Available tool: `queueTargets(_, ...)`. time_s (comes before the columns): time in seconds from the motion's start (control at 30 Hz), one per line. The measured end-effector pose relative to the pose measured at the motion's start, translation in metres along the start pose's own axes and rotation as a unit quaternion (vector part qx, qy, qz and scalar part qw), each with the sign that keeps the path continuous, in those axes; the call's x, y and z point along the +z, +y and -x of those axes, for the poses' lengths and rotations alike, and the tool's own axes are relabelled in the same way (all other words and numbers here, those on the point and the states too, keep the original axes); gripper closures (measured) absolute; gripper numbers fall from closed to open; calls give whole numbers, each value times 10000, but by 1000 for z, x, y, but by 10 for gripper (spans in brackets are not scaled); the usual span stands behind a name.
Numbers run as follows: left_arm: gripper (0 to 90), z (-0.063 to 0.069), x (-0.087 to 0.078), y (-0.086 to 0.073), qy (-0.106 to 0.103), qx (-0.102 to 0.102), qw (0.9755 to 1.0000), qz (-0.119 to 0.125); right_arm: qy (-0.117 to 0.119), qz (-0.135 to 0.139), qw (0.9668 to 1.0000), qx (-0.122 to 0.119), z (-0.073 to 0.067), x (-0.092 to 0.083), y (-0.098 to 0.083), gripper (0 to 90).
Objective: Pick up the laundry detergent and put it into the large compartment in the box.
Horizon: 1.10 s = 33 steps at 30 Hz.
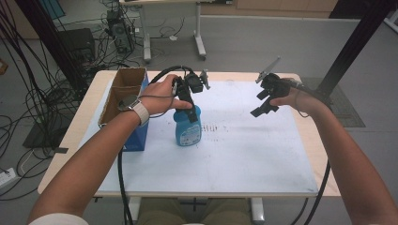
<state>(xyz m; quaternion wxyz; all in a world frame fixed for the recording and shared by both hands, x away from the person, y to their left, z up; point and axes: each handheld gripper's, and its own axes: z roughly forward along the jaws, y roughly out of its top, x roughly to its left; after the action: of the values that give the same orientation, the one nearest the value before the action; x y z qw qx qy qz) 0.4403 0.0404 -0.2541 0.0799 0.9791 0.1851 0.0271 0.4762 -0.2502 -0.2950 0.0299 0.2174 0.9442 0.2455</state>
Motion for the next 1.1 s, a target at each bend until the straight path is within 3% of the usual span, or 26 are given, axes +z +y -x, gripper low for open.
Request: queueTargets(1.1,84,-1,1,-1,12,3,10000,-27,14,35,10000,-11,-1,1,2,85)
